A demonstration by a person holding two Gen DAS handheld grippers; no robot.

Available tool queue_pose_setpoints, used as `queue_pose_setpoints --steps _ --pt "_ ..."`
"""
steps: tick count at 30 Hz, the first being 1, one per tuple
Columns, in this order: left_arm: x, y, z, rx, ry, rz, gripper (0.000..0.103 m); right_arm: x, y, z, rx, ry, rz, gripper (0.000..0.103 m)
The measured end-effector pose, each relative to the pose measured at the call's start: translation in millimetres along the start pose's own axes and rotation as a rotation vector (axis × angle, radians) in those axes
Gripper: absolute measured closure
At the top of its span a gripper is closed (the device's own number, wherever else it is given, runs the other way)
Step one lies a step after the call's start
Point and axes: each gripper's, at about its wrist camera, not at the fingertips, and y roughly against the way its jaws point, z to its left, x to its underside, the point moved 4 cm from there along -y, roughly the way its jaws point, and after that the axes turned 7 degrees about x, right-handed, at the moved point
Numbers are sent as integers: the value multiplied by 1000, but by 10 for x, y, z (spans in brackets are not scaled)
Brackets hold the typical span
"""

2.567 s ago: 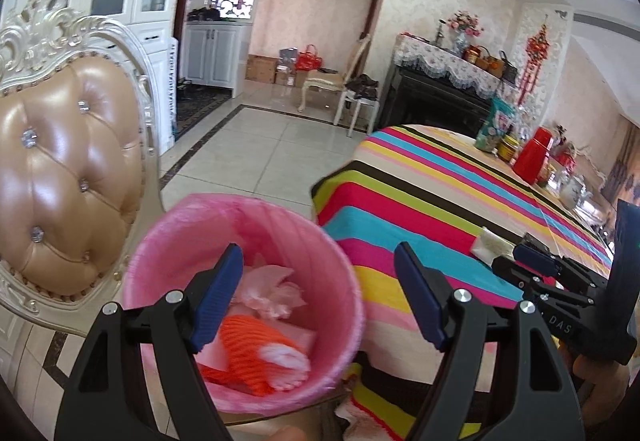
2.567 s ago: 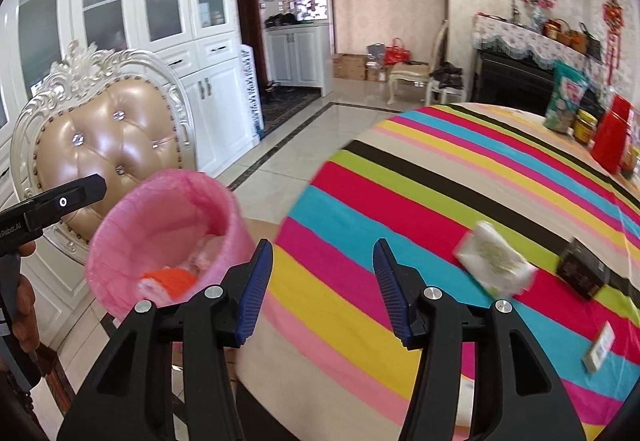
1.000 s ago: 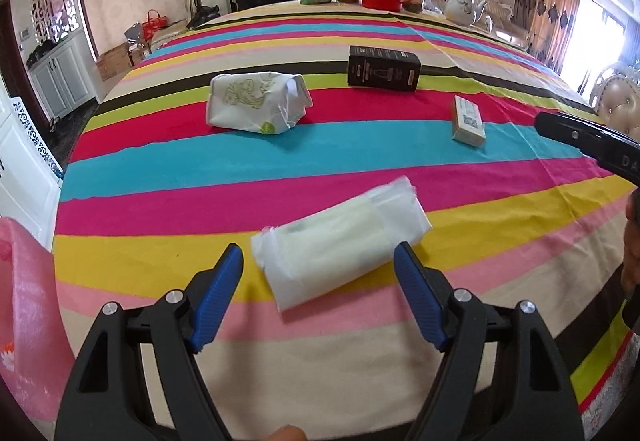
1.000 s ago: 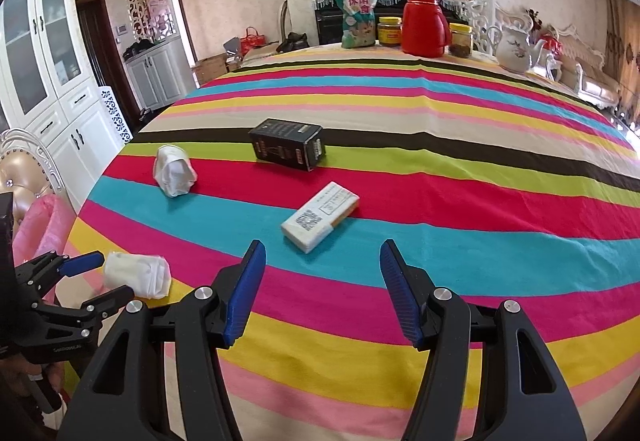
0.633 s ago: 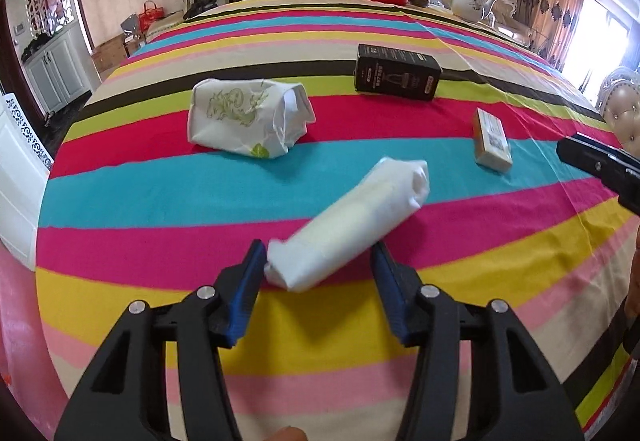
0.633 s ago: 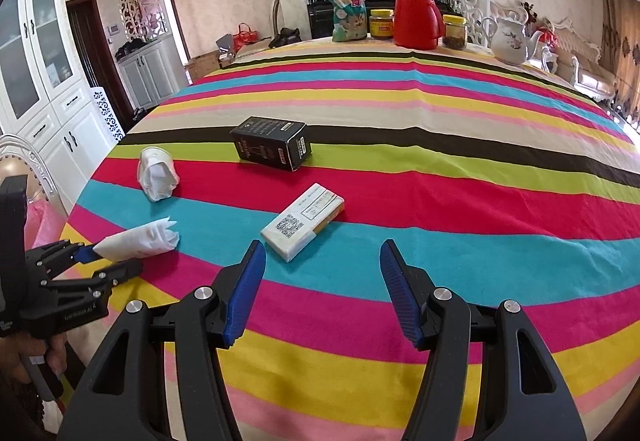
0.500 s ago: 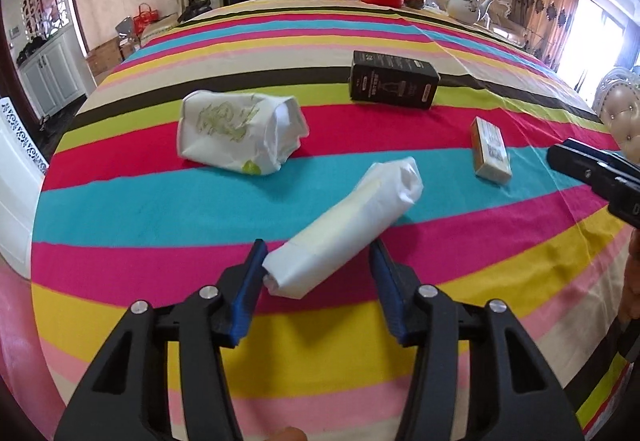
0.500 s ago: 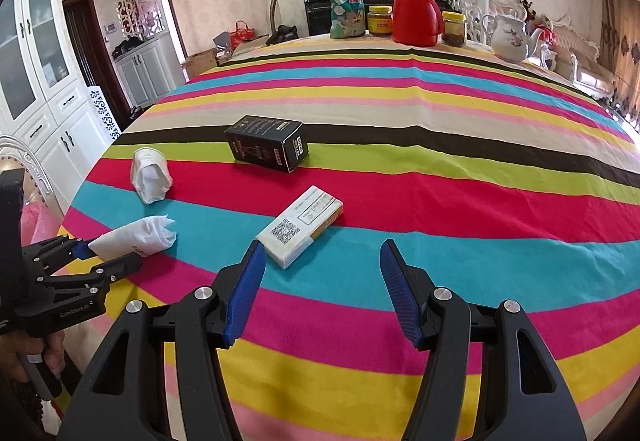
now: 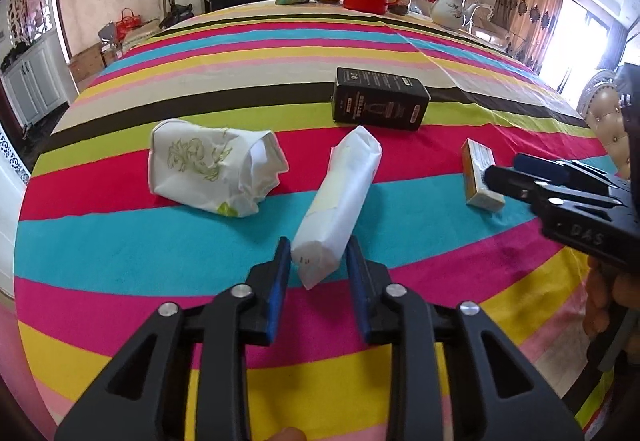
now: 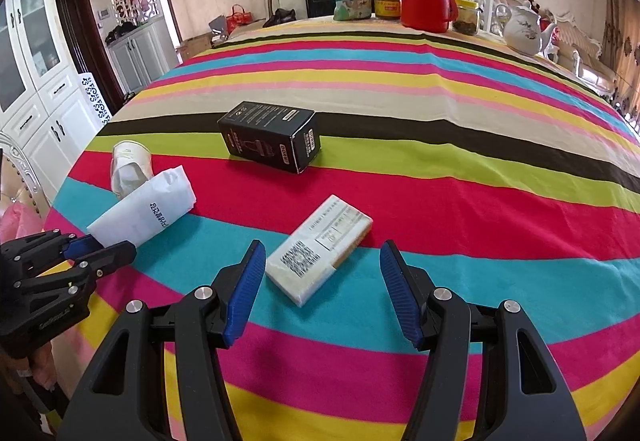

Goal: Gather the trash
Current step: 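Grasp the folded white tissue pack with the left tool while the right tool grasps the white card box, then carry the tissue pack and card box over the pink bin with both tools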

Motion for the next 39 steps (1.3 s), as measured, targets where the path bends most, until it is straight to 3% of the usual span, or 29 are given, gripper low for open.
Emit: queue_pose_setpoints --steps 1,6,9,13,20,39 --pt "-17 1 -5 1 -2 -5 57 -8 -19 17 2 0 3 45" --pt "-87 -15 -20 17 -11 -13 56 -21 -106 54 21 -1 26 47" --pt "-132 -63 -20 21 -18 -11 56 -35 -148 50 24 -1 32 52" --pt "-181 -113 -13 31 -15 -8 71 -55 -173 55 29 5 36 58" --pt "-215 -152 -16 45 -9 -2 85 -66 -182 68 30 16 38 62" --pt "-135 414 142 15 58 -97 86 -52 -131 150 46 32 28 72"
